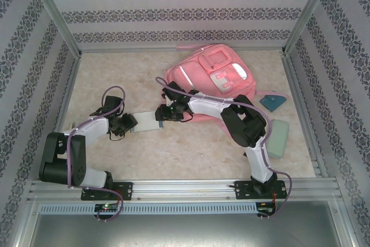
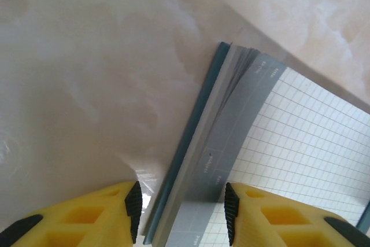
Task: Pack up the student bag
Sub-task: Pick up the book from the center of the table.
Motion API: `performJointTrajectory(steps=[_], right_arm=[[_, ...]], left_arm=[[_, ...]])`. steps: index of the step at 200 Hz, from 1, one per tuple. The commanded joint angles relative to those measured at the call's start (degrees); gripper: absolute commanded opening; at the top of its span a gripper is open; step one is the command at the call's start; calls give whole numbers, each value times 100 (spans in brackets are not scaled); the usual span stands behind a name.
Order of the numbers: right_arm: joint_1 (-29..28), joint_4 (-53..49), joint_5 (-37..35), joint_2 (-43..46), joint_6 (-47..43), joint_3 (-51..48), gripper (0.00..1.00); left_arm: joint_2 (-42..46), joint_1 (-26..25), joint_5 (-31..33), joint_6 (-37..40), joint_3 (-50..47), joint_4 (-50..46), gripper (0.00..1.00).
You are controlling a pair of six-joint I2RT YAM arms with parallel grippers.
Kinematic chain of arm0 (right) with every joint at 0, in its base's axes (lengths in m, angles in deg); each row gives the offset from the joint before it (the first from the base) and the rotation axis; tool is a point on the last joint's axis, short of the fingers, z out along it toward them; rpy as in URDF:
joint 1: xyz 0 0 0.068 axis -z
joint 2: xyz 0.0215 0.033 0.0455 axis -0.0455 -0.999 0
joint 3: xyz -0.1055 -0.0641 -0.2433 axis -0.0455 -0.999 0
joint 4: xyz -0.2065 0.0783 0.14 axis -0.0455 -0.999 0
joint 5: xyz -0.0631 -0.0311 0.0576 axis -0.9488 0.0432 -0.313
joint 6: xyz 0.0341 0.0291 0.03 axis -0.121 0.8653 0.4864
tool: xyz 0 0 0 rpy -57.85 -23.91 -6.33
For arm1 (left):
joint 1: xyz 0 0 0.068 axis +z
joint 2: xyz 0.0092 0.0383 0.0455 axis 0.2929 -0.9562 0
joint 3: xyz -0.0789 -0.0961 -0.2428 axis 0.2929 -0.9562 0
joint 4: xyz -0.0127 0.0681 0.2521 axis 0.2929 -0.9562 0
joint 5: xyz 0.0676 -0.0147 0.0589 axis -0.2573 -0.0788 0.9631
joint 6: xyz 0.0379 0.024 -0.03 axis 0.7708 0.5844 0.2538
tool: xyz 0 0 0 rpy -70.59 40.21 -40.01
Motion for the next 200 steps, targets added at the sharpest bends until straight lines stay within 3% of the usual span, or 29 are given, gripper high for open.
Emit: performJointTrajectory(steps=[1, 53, 131, 167, 180, 200], right_arm=[[-82, 51, 53, -256, 115, 56, 50], [-246, 341, 517, -501, 316, 262, 46], [-267, 1645, 1653, -239, 1019, 239, 40], [-176, 1892, 1731, 25, 1063, 40, 35], [-129, 1751, 1657, 2, 1032, 44, 30], [-33, 1800, 1612, 17, 1118, -102, 9]], left_arm=[[-226, -58, -14, 135, -53, -138, 40], [-338, -100, -118, 104, -172, 34, 29], [-431, -181, -136, 105, -124, 67, 29], [-474, -175, -115, 140, -60, 48, 29], [-486, -181, -108, 149, -39, 32, 29], [-471, -178, -87, 174, 18, -26, 29]])
